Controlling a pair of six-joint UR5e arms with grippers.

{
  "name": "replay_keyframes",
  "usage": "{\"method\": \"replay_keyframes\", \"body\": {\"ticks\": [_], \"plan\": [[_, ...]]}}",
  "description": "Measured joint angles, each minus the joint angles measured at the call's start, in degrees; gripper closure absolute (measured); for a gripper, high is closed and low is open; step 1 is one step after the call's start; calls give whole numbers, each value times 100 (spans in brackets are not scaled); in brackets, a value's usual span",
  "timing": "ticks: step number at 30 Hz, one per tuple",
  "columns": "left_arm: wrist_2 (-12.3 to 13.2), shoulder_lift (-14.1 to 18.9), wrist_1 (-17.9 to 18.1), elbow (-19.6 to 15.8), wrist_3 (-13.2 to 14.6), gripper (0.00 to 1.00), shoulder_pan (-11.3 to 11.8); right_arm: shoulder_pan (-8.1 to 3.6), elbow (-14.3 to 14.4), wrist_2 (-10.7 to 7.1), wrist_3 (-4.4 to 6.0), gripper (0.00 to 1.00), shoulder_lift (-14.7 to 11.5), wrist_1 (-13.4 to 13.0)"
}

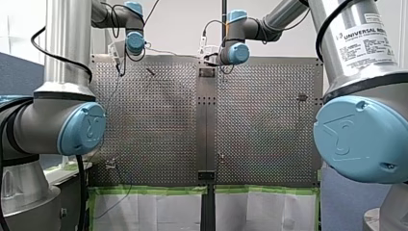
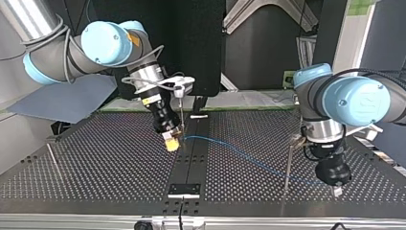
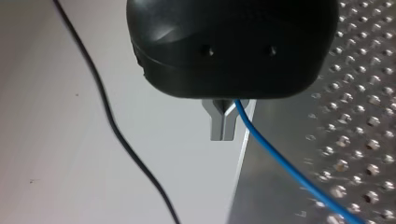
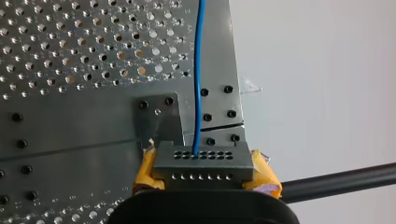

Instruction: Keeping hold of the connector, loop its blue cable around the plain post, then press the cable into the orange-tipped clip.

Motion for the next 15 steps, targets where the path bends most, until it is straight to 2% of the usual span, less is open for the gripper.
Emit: {"method": "replay_keyframes", "body": {"ticks": [5,15], "plan": [[84,-79,19,-63,-1,98,54,-11,3,38,-4,100,10,3],[290,-89,235,-451,-63,95,200,13,5,110,-57,100,94,71]]}}
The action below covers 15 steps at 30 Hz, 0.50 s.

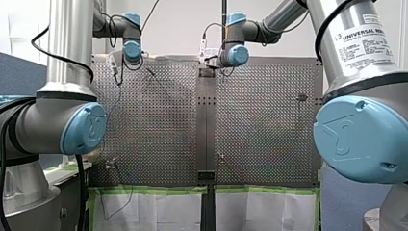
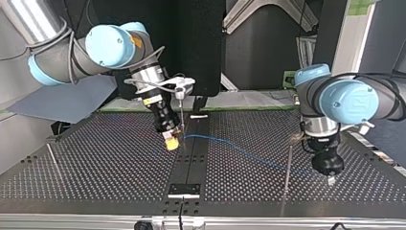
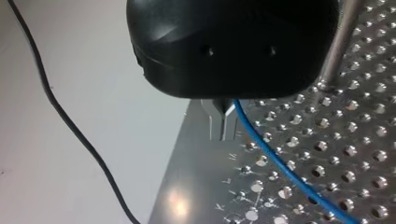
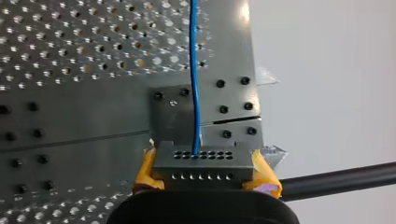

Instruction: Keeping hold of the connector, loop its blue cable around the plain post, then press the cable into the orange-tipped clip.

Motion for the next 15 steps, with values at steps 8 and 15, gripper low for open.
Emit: {"method": "replay_keyframes", "body": {"ticks": [8,15], "plan": [[368,-3,234,-253,-59,95,90,8,0,5,-28,100,55,52],[524,-27,382,-380,-79,95,161,-3,5,5,-37,100,81,78]]}}
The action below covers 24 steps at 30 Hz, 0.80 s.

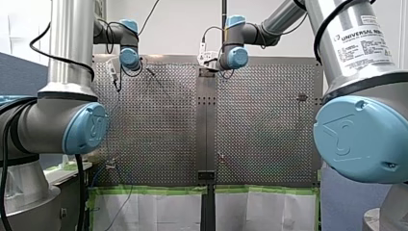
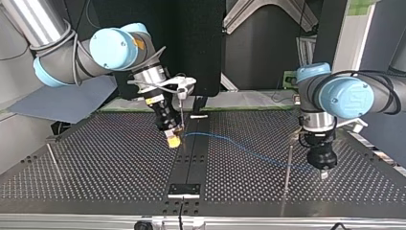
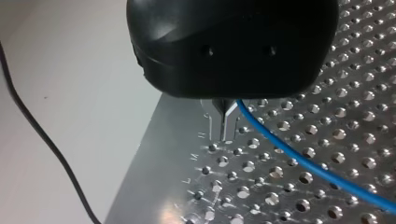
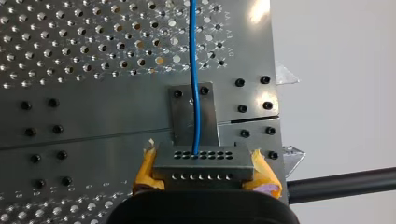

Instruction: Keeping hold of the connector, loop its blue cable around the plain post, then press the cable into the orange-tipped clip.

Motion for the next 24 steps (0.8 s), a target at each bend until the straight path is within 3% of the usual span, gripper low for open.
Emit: {"method": "replay_keyframes", "body": {"ticks": [8,17,22,24], "plan": [[271,-317,94,-11,8,93,9,-2,39,18,-12,100,143,-53],[393,-394,241,-12,-130,93,62,-21,41,17,4,100,267,-169],[397,-499,205,-14,-179,84,78,-26,41,25,-3,100,355,-170],[373,-522,193,-20,-185,71,79,-27,42,25,-8,100,406,-148]]}}
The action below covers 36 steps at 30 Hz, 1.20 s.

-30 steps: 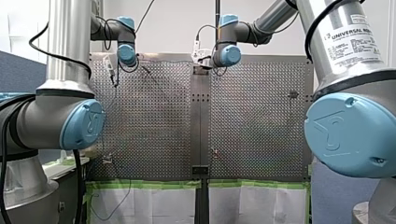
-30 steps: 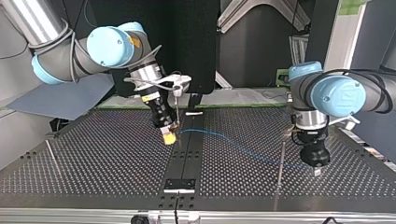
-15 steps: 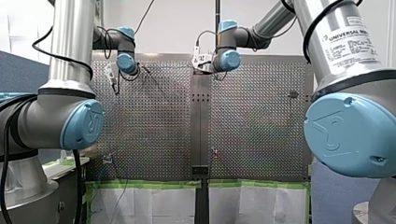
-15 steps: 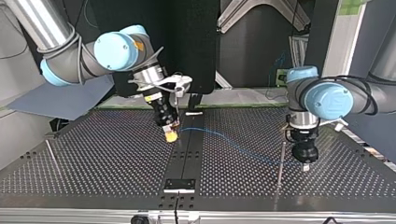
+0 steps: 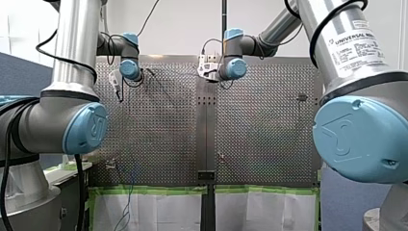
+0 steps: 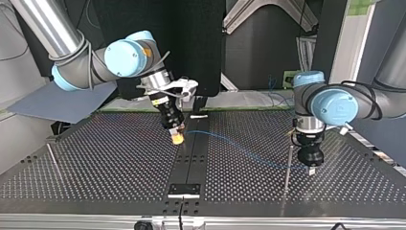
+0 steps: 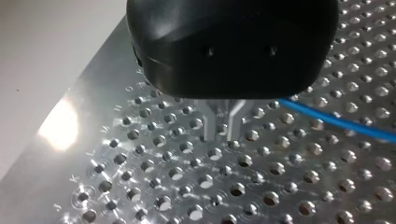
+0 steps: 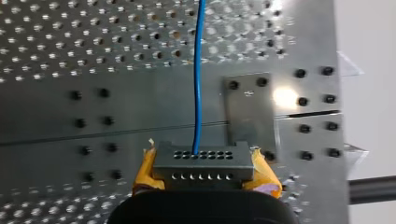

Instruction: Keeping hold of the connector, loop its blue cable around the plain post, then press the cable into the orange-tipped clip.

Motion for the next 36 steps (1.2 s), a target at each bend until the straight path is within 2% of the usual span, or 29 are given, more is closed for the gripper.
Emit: {"method": "replay_keyframes", "body": {"ticks": [1,3,4,6,10,11,12,13,14,15,19,28,32,36], "plan": [[-37,-9,-2,-10,3,71,3,0,1,0,-1,100,23,16],[-115,-17,19,-52,12,60,7,1,5,0,-3,100,68,54],[-173,-17,50,-90,14,60,8,1,12,1,-4,100,87,72],[-264,-19,109,-161,9,50,6,1,49,6,-4,100,136,95],[-293,-20,280,-297,-108,46,-2,5,123,22,-5,100,180,85],[-262,-21,306,-313,-139,31,-3,10,133,25,-5,100,186,83],[-224,-22,326,-325,-165,24,-3,12,138,29,-5,100,189,82],[-166,-22,353,-337,-190,24,-2,14,143,34,-5,100,191,81],[-119,-22,370,-342,-203,15,-1,16,153,41,-5,100,193,77],[-72,-22,385,-347,-215,0,0,16,163,49,-5,100,194,68],[57,-23,407,-353,-225,0,1,15,231,73,-5,100,210,-25],[-125,-290,223,-354,-240,0,-19,28,276,143,-11,100,384,-29],[-98,-331,264,-354,-266,0,-25,51,291,243,-55,100,532,42],[-52,-342,312,-354,-295,0,-24,56,386,288,-72,100,597,-7]]}}
